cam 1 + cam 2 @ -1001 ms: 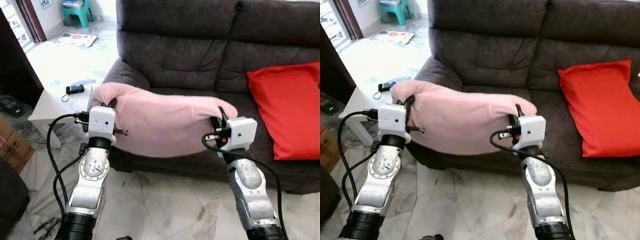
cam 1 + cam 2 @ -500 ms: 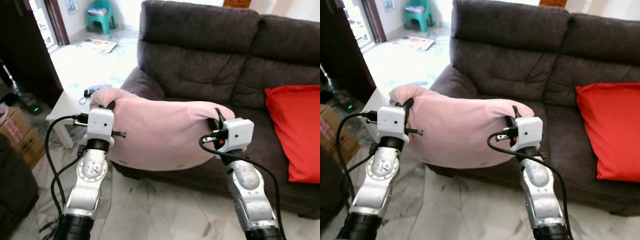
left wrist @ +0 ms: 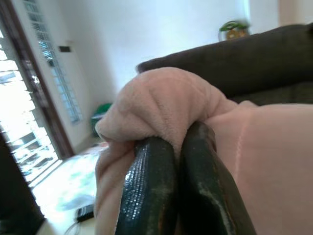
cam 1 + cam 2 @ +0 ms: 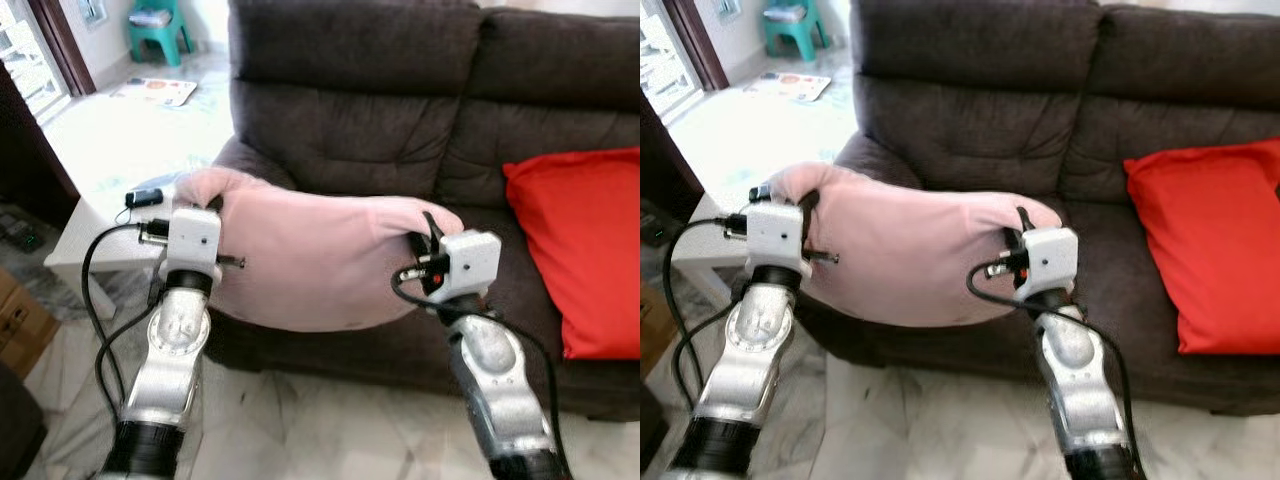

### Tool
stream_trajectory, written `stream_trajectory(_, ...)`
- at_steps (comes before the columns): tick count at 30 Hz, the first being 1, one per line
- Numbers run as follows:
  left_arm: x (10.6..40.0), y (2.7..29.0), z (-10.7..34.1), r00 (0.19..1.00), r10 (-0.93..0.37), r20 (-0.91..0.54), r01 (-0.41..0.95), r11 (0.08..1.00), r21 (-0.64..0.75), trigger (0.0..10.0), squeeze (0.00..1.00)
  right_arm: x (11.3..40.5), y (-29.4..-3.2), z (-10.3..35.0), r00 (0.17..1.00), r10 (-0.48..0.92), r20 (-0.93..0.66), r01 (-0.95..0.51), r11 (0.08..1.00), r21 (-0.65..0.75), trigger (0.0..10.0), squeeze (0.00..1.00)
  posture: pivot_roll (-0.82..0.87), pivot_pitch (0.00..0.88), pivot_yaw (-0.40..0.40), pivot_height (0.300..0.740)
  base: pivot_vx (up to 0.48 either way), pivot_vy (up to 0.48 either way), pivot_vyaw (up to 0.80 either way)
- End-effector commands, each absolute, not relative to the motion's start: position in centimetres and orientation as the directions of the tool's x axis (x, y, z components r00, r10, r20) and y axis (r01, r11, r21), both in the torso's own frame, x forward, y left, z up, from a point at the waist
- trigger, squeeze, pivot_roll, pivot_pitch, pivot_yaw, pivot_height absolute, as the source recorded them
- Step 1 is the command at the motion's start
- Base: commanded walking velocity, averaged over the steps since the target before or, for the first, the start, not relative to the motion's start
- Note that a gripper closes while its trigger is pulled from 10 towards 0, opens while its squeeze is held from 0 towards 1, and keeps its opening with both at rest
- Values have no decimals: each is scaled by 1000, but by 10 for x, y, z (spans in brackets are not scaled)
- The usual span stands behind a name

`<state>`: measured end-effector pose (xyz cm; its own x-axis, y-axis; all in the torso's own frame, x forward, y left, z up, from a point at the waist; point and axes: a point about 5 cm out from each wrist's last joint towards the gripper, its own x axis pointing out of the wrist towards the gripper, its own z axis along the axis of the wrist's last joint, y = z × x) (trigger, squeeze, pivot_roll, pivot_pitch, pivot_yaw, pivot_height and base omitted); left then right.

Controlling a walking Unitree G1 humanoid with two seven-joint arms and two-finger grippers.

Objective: Move the pillow to the sofa from floor

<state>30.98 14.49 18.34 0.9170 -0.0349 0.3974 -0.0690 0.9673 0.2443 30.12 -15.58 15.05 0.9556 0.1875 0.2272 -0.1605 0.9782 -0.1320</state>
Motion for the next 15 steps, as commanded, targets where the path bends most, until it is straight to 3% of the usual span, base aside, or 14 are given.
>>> stream_trajectory(1,311,155,193,901,-4,434,-115,962,247,10000,0,302,-150,175,921,199,336,-162,978,-133,10000,0,-33,62,-41,740,304,0,400)
stream_trajectory(10,312,157,197,895,11,447,-129,963,236,10000,0,302,-147,179,913,221,344,-183,973,-138,10000,0,-35,69,-47,740,318,0,685)
stream_trajectory(15,313,158,197,894,23,447,-137,965,225,10000,0,303,-148,180,914,217,343,-185,975,-125,10000,0,-34,73,-51,740,381,0,0)
